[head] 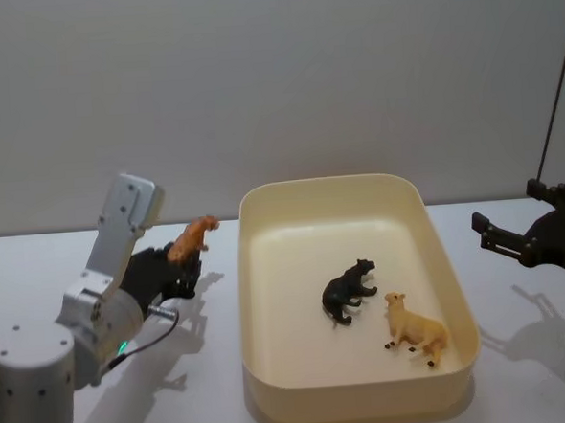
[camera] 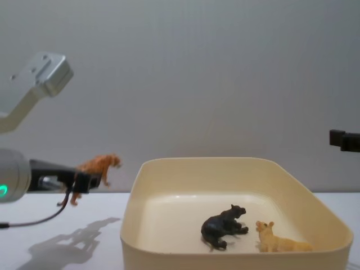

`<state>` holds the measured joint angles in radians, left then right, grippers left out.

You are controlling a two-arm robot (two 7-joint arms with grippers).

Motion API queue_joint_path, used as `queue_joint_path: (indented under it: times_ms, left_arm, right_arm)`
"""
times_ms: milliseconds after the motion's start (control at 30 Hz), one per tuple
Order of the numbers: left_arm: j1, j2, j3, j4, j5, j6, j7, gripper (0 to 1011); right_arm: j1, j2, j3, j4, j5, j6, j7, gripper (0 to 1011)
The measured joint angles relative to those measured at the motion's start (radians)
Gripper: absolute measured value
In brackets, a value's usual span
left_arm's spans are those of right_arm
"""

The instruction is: Pick up the toy alternately with two hands and place it into the central storage box.

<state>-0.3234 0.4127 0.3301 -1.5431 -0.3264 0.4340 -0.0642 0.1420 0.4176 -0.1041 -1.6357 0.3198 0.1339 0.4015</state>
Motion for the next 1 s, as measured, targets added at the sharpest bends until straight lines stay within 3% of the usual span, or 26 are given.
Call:
queue_joint_path:
  times_ms: [500, 1000]
  left_arm:
    - [-0.142, -0.05, 0.004, 0.1, 0.083, -0.032, -0.219, 296]
    - [-0.297, -0.127, 0.037, 0.246, 0.153, -0.077, -0.457, 318]
  right_arm:
    - [0.0, 0.0, 0.0, 0.0, 0.0, 0.0, 0.0, 1001]
    - [0.0, 0.0, 0.0, 0.0, 0.0, 0.0, 0.0, 1001]
